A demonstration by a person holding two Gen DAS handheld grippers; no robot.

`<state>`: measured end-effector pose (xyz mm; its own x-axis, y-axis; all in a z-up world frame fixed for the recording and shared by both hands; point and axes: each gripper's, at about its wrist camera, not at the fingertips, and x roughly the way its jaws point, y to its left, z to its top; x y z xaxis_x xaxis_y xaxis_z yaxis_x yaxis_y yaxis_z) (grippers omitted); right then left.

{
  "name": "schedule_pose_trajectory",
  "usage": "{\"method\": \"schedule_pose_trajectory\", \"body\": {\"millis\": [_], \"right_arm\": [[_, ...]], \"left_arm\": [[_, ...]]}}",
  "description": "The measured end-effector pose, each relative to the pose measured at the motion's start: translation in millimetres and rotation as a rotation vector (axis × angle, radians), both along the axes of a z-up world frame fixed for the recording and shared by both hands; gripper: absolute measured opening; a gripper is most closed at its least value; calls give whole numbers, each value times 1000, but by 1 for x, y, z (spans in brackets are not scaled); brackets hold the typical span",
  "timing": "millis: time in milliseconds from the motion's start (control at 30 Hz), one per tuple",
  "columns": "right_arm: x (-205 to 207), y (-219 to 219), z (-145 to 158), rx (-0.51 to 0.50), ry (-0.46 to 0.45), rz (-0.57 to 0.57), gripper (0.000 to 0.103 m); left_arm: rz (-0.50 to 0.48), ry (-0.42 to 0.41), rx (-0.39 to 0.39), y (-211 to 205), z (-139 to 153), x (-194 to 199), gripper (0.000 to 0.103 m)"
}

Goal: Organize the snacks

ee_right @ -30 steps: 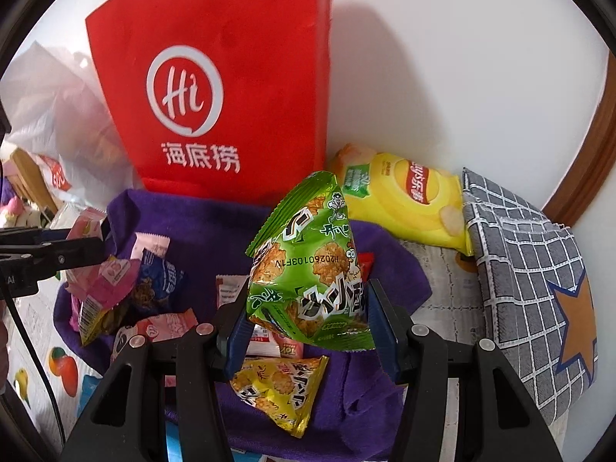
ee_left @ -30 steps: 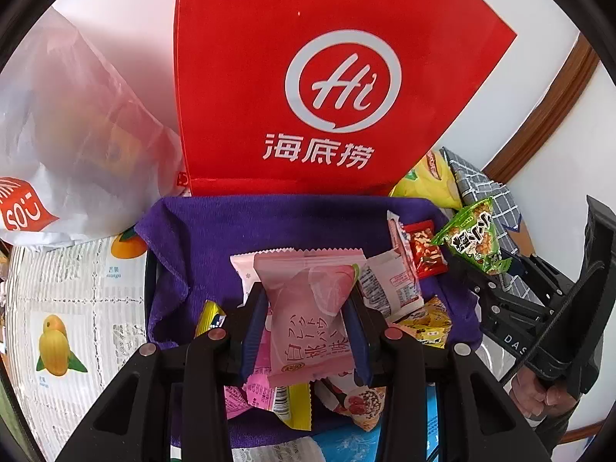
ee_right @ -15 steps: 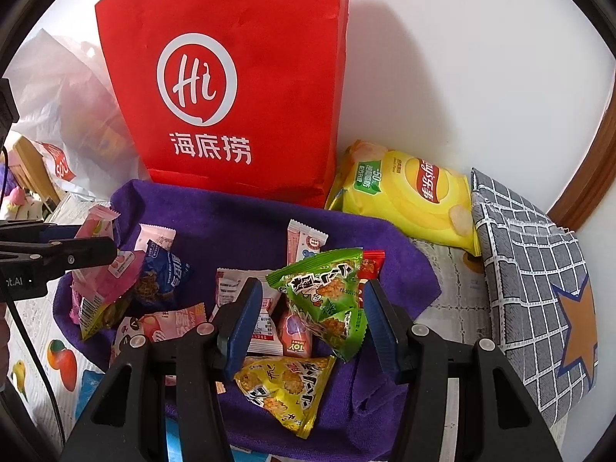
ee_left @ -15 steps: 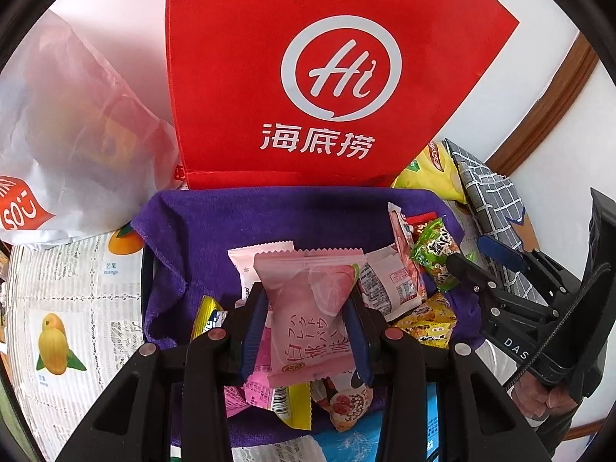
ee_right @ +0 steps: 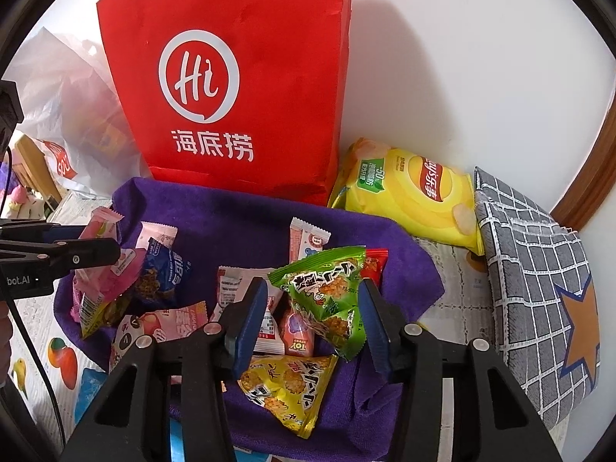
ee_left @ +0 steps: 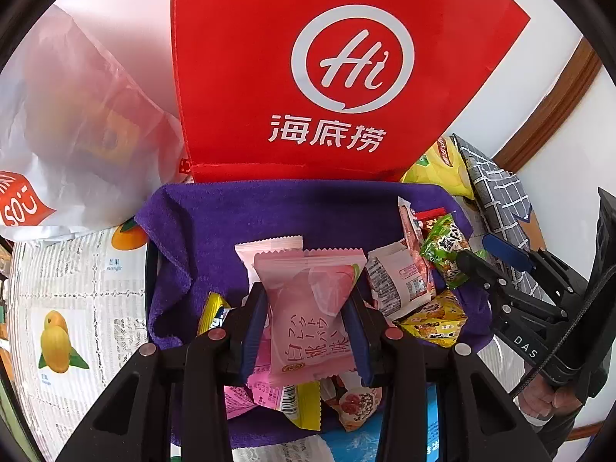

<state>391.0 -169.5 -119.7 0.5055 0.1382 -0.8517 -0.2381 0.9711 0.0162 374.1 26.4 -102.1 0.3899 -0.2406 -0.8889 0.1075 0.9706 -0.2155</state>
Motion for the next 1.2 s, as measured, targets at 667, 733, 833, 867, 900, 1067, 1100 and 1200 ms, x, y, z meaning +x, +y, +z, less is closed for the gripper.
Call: {"method": "schedule_pose_trajectory", "body": {"millis": [667,733,833,867,900,1067,1100,1200], "right_arm": [[-3,0,6,10,-12,6,46],[-4,0,7,7,-15,8,46],[-5,0,8,9,-18,5,46],[-5,0,9,10,-20,4,46],[-5,0,10,9,-24,1,46],[-8,-1,18,10,-39,-18,46],[-8,-1,20,14,-40,-25,47],[-12,-3,31,70,-36,-26,47]], "left_arm": [[-37,-1,3,-11,-1,0,54],[-39,-9,3,-10,2,0,54],[-33,-18,-13,-7,7,-1,55],[-30,-20,-13,-7,8,-1,55],[-27,-24,-16,-6,9,-1,55],[-22,-38,-22,-2,17,-5,55],[-21,-41,-24,-1,19,-6,55],[-22,-50,-34,-2,27,-10,55]]}}
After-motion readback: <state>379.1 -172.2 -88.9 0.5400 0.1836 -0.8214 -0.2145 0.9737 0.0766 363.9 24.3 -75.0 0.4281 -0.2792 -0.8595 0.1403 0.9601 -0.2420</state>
